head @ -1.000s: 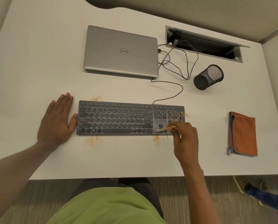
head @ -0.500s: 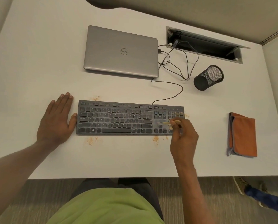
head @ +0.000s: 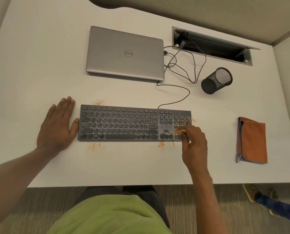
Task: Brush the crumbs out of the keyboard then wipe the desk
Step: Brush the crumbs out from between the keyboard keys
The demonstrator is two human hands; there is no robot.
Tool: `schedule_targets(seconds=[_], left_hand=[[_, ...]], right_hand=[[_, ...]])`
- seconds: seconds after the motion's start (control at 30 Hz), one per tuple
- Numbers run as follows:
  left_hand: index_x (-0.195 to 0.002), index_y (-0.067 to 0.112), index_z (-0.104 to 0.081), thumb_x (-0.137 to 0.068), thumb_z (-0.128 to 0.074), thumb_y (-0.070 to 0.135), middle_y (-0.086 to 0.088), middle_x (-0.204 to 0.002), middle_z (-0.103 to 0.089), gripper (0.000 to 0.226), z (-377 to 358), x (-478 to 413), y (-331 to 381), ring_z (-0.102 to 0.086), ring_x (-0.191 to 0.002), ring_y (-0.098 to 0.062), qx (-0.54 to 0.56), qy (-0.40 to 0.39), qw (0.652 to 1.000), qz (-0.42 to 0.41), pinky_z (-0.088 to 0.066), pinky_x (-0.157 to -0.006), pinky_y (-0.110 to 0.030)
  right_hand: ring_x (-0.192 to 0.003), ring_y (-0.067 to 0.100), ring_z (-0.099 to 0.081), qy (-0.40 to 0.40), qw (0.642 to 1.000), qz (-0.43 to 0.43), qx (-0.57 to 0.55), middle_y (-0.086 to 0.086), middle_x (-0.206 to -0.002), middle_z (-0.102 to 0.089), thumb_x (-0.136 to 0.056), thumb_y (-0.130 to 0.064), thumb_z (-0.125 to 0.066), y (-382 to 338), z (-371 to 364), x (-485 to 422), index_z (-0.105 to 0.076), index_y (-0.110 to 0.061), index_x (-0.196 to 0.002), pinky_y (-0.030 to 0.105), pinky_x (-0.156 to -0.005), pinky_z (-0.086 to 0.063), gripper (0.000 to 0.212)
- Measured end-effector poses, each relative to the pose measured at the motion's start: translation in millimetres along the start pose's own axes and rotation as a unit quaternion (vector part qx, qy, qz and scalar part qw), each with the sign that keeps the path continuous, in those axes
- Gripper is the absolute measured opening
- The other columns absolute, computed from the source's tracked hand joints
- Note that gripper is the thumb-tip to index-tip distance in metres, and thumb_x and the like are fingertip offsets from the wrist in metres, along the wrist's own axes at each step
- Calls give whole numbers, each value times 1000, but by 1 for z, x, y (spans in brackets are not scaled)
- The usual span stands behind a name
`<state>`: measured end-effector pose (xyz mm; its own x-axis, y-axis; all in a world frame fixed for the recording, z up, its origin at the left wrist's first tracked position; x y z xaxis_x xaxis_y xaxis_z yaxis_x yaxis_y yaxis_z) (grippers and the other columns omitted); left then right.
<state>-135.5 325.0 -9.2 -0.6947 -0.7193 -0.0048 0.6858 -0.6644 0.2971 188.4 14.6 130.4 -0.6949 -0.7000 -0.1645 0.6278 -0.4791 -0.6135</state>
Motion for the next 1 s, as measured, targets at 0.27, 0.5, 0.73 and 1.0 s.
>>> schedule_targets(seconds=[0.27, 0.5, 0.73, 1.0], left_hand=[[-171, 11, -20, -108, -28, 43, -4, -177, -21, 71, 1, 1, 1, -16, -165, -21, 2, 7, 1000, 1, -15, -134, -48], [-171, 12, -19, -108, -28, 43, -3, -177, -20, 71, 0, 1, 0, -15, -165, -19, 5, 5, 1000, 4, -14, -134, -48], [-171, 12, -19, -108, -28, 44, -3, -177, -19, 71, -1, 0, -1, -14, -165, -19, 5, 2, 1000, 6, -15, -134, -48], [-171, 12, -17, -108, -26, 44, -4, -177, -18, 71, -1, 0, -2, -13, -166, -19, 1, -3, 1000, 4, -14, -134, -48]], right_hand=[[-90, 15, -64, 128, 987, -100, -10, -6, -99, -69, -105, -20, -62, 19, 24, 2, -71, -17, -108, 48, -77, -56, 10], [-85, 8, -65, 119, 984, -130, -36, -1, -94, -71, -102, -19, -66, 26, 7, 14, -76, -10, -108, 43, -66, -58, 15], [-80, 9, -62, 145, 979, -133, -49, 2, -91, -73, -101, -16, -66, 21, 18, 23, -76, -9, -102, 28, -63, -51, 12], [-78, 19, -62, 113, 988, -108, -18, 3, -89, -69, -100, -17, -67, 25, 13, 32, -73, -9, -102, 48, -55, -54, 11]])
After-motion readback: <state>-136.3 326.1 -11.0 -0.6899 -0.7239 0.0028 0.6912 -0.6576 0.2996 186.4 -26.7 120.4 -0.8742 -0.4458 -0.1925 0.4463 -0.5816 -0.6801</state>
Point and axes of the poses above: each hand's wrist, its own x-axis away from the middle knuckle, its own z-axis out of the back of the hand, y = z × x, the point moved 9 cm from there along -x, towards the middle knuckle
